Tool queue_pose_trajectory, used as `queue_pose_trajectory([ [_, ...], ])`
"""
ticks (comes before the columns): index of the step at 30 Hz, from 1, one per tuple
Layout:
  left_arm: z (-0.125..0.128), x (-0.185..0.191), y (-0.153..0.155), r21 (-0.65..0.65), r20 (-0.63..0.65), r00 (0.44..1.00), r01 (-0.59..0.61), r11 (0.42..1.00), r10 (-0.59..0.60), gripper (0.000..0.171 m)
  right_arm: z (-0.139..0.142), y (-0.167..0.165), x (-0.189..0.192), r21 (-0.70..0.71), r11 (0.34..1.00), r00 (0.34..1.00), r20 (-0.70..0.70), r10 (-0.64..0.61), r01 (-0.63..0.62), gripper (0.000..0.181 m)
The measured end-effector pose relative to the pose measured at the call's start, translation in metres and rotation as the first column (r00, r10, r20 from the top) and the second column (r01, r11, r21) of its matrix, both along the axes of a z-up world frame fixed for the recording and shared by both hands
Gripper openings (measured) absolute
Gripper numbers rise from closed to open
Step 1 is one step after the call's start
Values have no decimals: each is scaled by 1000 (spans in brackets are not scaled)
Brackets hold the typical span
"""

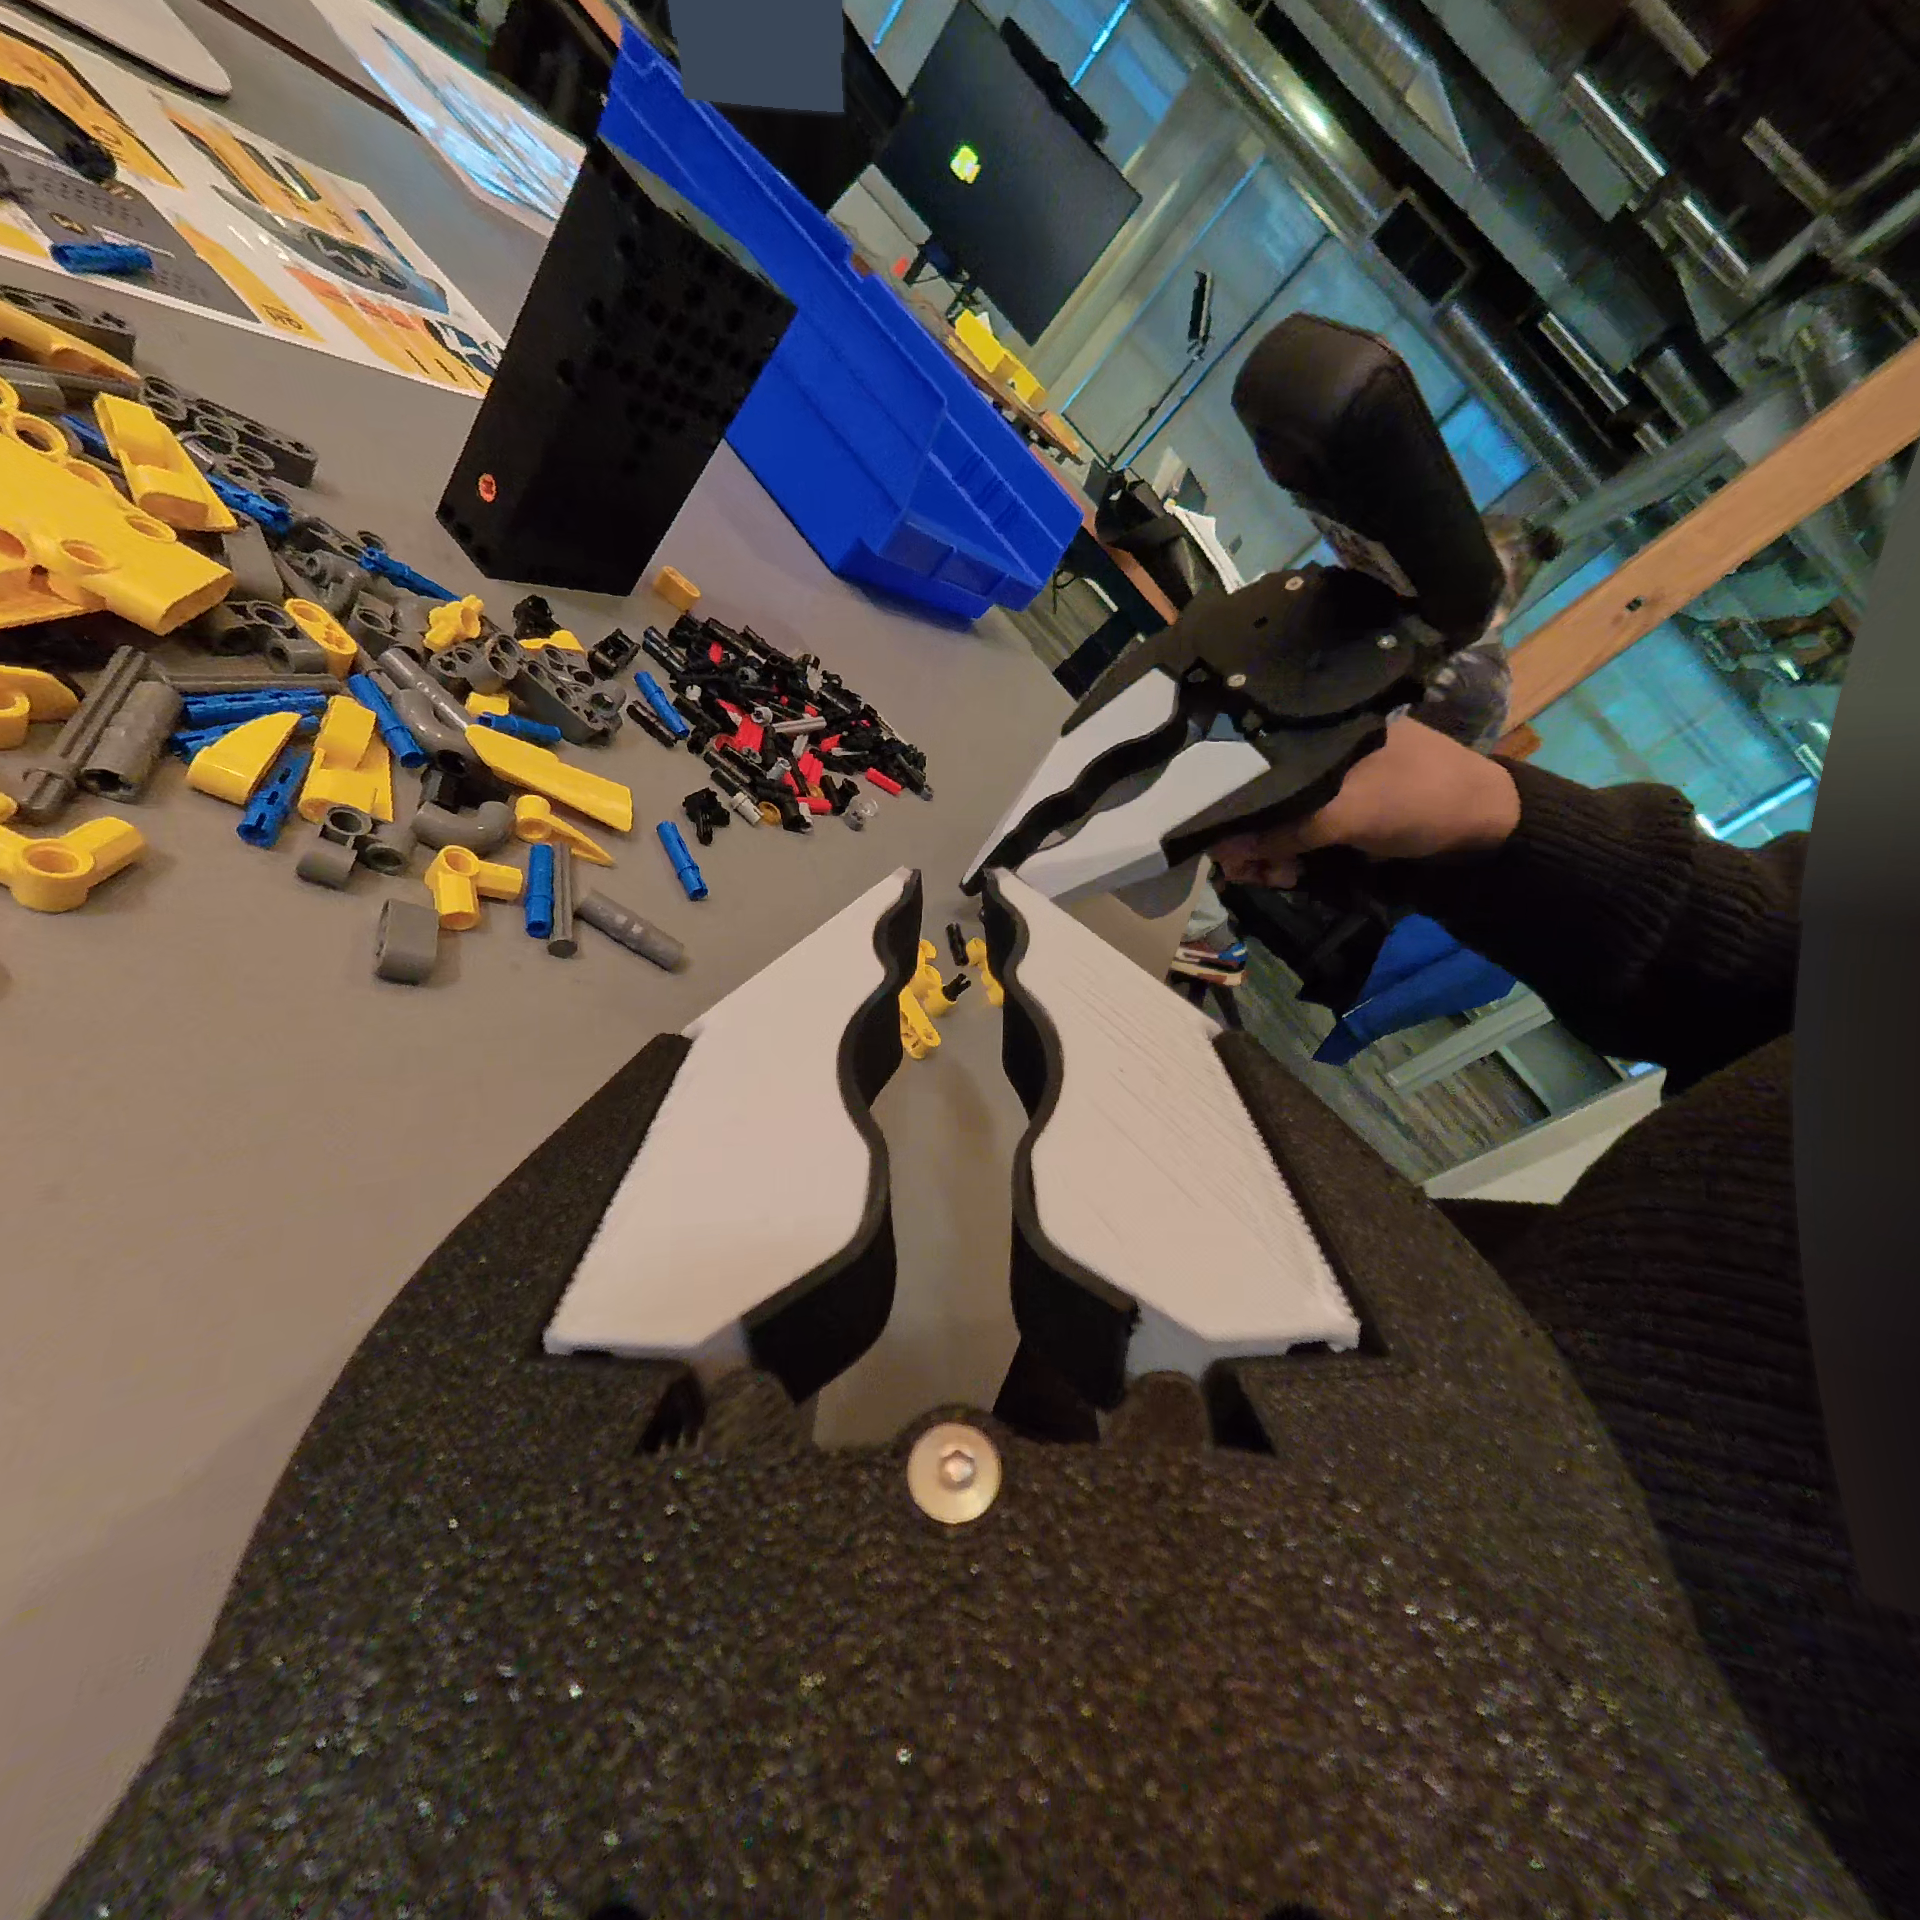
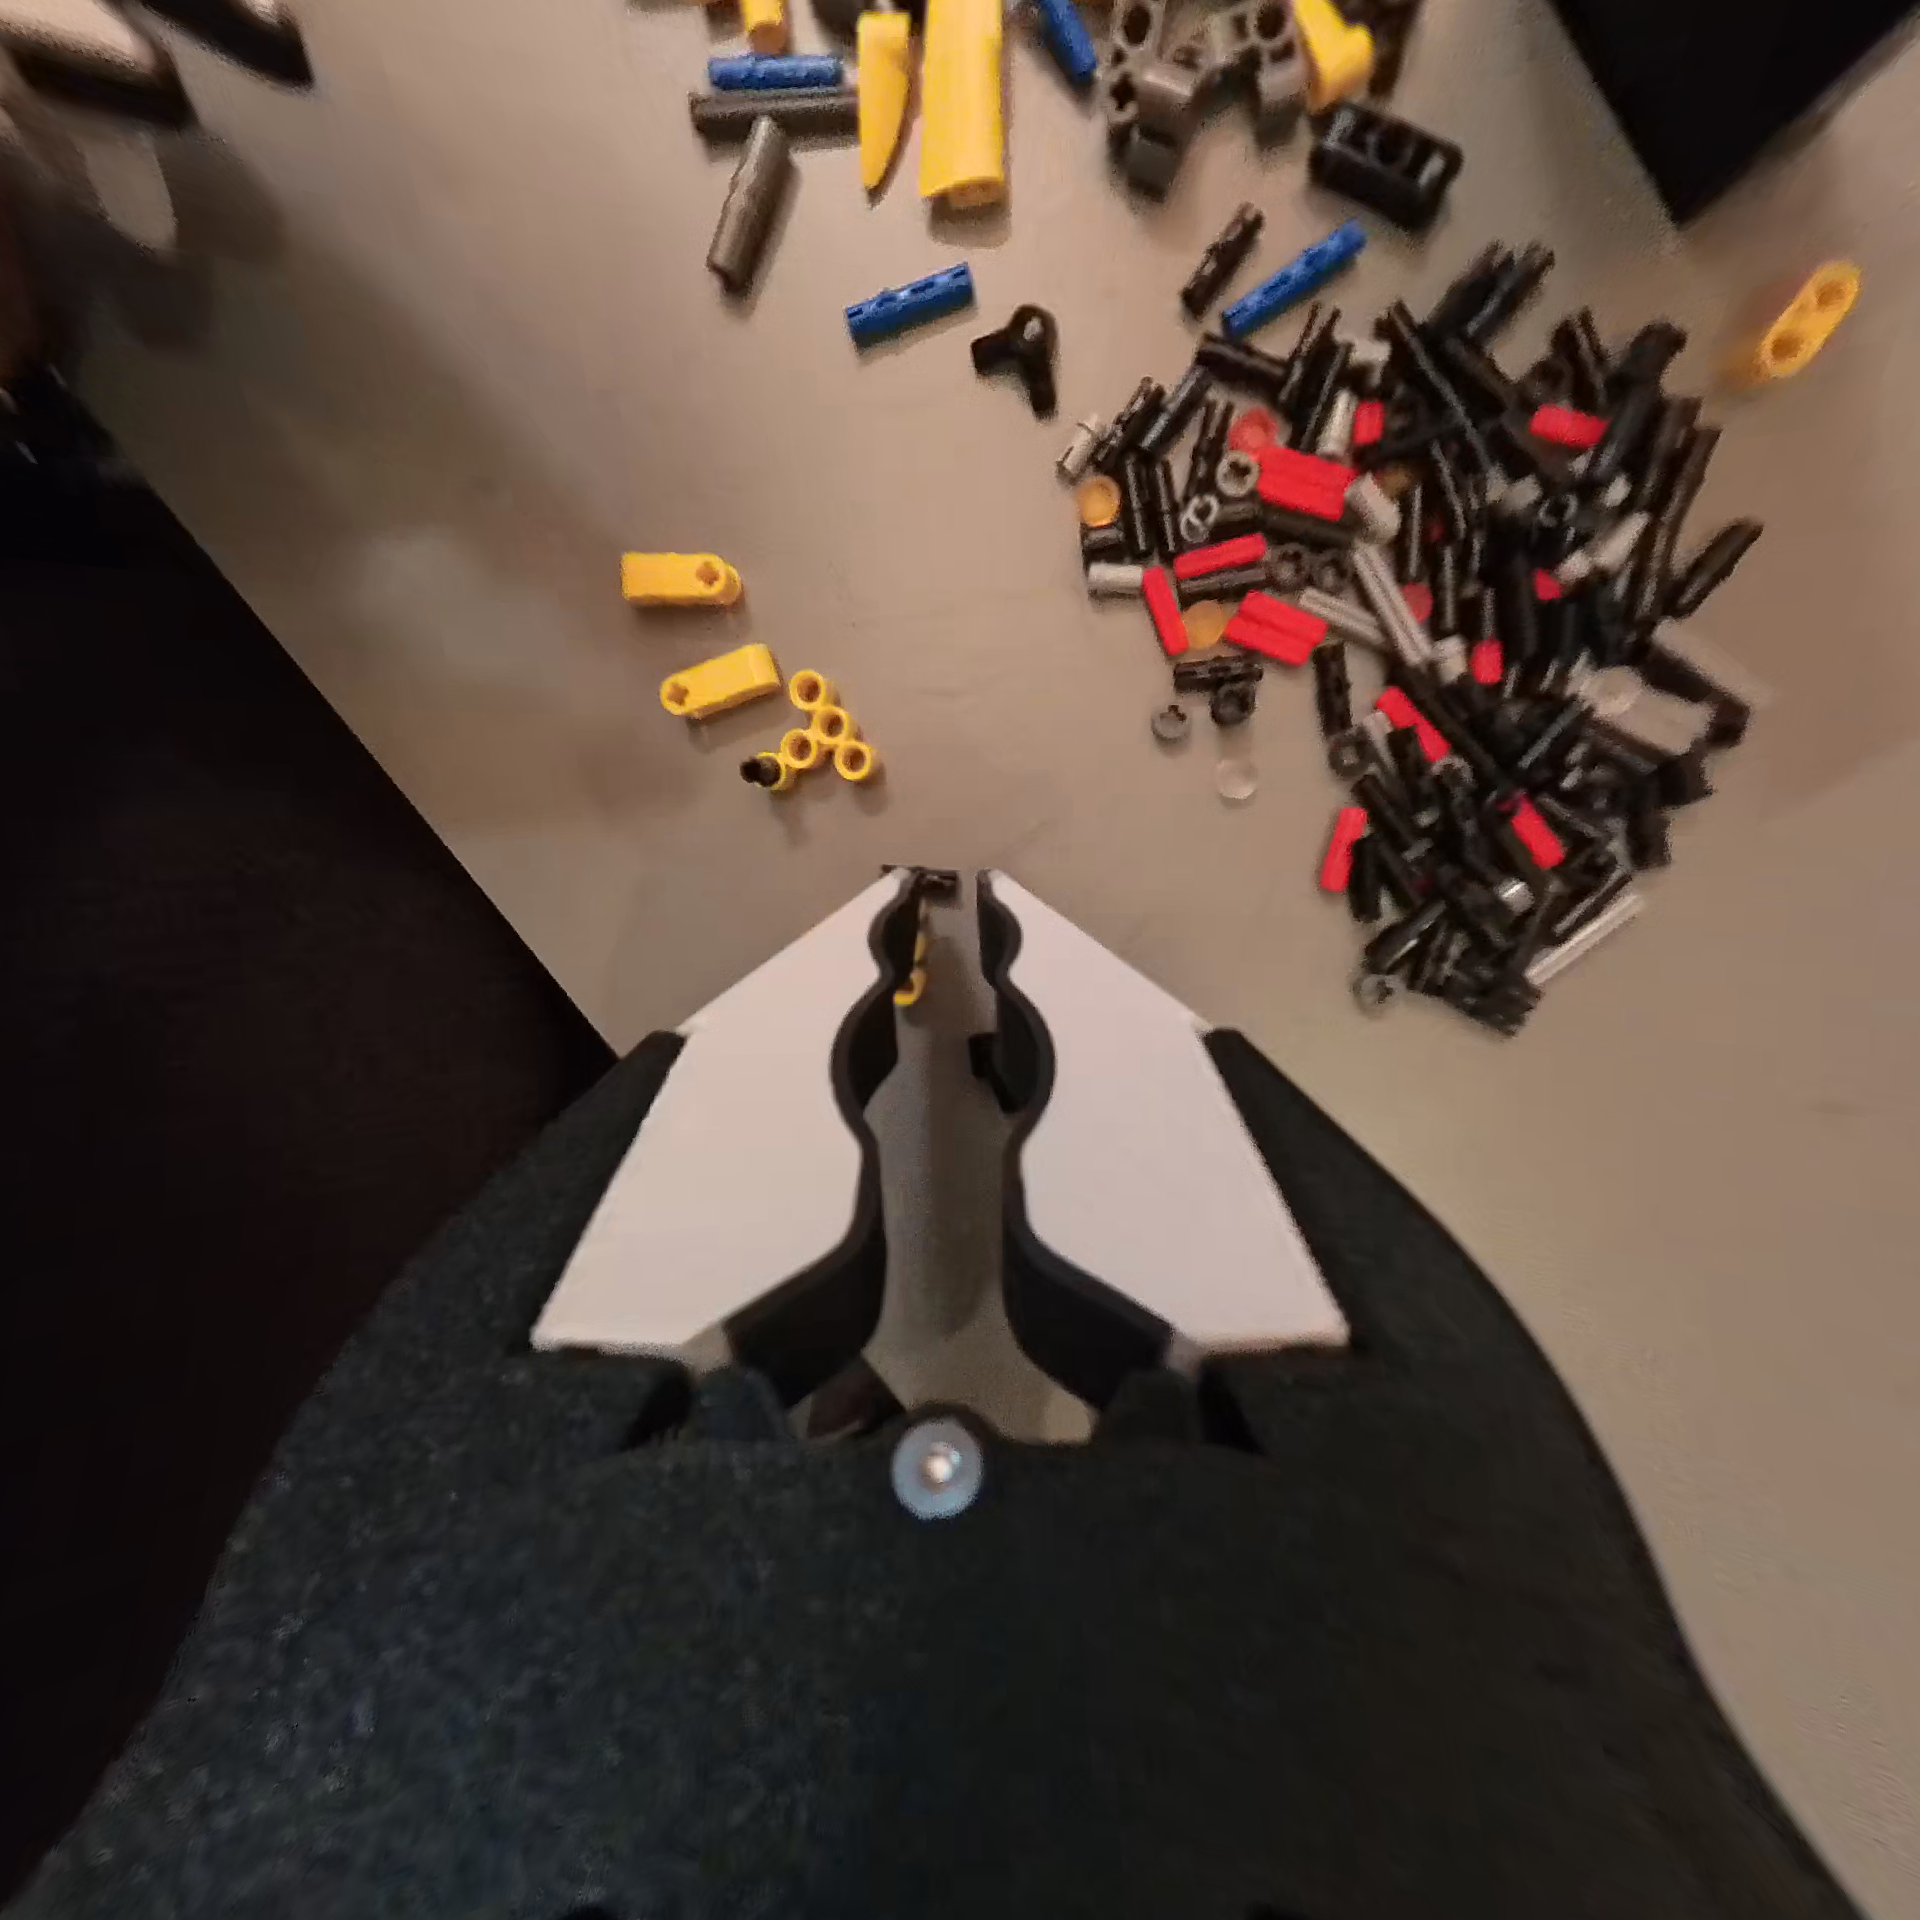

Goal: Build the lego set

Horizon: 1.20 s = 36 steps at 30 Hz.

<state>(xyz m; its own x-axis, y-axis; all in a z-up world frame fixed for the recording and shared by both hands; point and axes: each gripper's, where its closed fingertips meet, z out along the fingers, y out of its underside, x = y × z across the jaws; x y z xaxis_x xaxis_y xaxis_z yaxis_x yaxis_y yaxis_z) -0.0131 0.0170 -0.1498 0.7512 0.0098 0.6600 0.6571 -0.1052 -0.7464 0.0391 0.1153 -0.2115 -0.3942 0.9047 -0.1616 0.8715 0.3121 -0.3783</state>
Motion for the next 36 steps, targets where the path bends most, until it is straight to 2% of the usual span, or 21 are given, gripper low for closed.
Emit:
queue_pose_trajectory([
  [2, -1, 0, 1, -8, -2, 1000, -1, 1000, 1, 11, -3, 1, 2, -41, 999, 1000, 14, -24, 24, 13],
  [8, -3, -1, 2, -26, -12, 1000, -8, 1000, 8, 11, -7, -5, 4, -15, 999, 999, -5, 46, -46, 17],
  [14, -4, -1, 2, -32, -17, 1000, -15, 999, 15, 11, -13, -7, 3, 82, 992, 995, -29, 100, -97, 21],
  [17, -4, -1, 3, -33, -18, 1000, -14, 999, 13, 11, -13, -5, 0, 142, 982, 990, -49, 130, -122, 16],
  [20, -3, 0, 3, -27, -15, 1000, -8, 1000, 7, 11, -4, -12, -4, 121, 982, 982, -102, 157, -144, 16],
  [22, -1, 0, 3, -18, -7, 1000, -4, 1000, 4, 11, 12, -20, -13, 96, 981, 961, -207, 183, -166, 16],
  [24, 6, 6, 5, 37, 52, 998, 27, 999, -29, 12, 33, -30, -23, 98, 975, 908, -356, 219, -197, 16],
  [26, 17, 17, 9, 137, 193, 974, 91, 986, -116, 13, 56, -45, -27, 111, 962, 823, -498, 271, -250, 16],
  [29, 31, 27, 10, 314, 414, 864, 163, 936, -289, 38, 82, -67, -23, 173, 927, 678, -638, 364, -334, 16],
  [31, 35, 29, 10, 342, 438, 842, 167, 925, -314, 38, 92, -75, -20, 238, 905, 596, -688, 413, -352, 16],
  [33, 33, 36, 12, 309, 408, 858, 193, 931, -313, 38, 99, -80, -18, 292, 888, 534, -716, 450, -356, 16],
  [36, 39, 48, 15, 322, 413, 838, 232, 918, -357, 38, 105, -87, -15, 321, 875, 482, -739, 472, -363, 16],
])
